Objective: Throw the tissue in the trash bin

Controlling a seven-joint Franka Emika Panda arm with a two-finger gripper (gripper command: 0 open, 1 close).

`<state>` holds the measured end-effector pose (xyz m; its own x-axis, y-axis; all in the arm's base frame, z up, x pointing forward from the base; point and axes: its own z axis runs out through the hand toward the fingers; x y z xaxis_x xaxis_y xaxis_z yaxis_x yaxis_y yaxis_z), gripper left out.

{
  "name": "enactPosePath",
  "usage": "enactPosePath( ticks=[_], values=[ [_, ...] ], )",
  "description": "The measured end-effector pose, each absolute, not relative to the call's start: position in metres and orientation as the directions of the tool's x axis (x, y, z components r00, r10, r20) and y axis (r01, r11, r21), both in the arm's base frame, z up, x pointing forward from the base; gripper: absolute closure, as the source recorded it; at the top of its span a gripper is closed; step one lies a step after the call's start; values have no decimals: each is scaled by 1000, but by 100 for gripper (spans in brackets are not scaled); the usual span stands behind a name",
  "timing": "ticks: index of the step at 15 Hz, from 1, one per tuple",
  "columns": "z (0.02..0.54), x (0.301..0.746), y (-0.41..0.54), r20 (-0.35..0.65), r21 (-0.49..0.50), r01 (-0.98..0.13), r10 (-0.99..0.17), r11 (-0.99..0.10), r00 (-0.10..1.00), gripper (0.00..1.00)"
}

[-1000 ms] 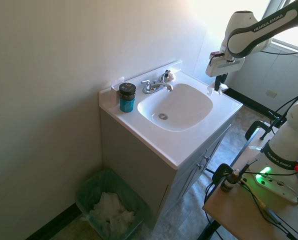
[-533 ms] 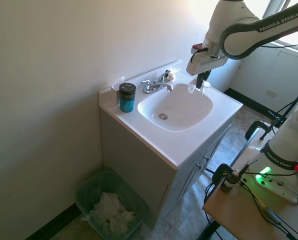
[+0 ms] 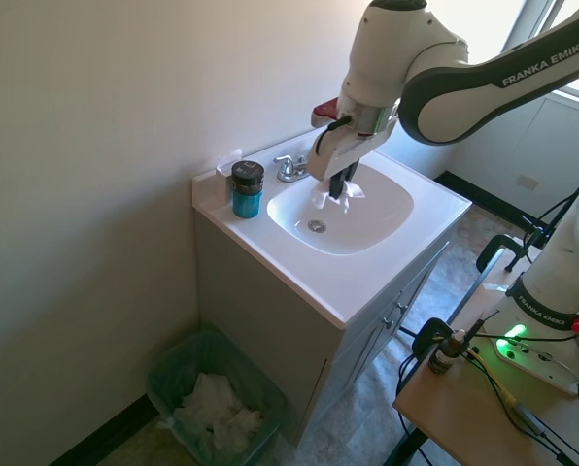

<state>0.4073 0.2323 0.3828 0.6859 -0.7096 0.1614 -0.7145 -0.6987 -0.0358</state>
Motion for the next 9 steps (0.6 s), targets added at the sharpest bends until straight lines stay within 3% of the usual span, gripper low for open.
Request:
enactPosePath(
  ticks=[4, 9],
  values=[
    [361, 422, 318, 149, -2, -663, -655, -749, 741, 100],
    [288, 427, 381, 99, 96, -622, -615, -777, 783, 100]
  ],
)
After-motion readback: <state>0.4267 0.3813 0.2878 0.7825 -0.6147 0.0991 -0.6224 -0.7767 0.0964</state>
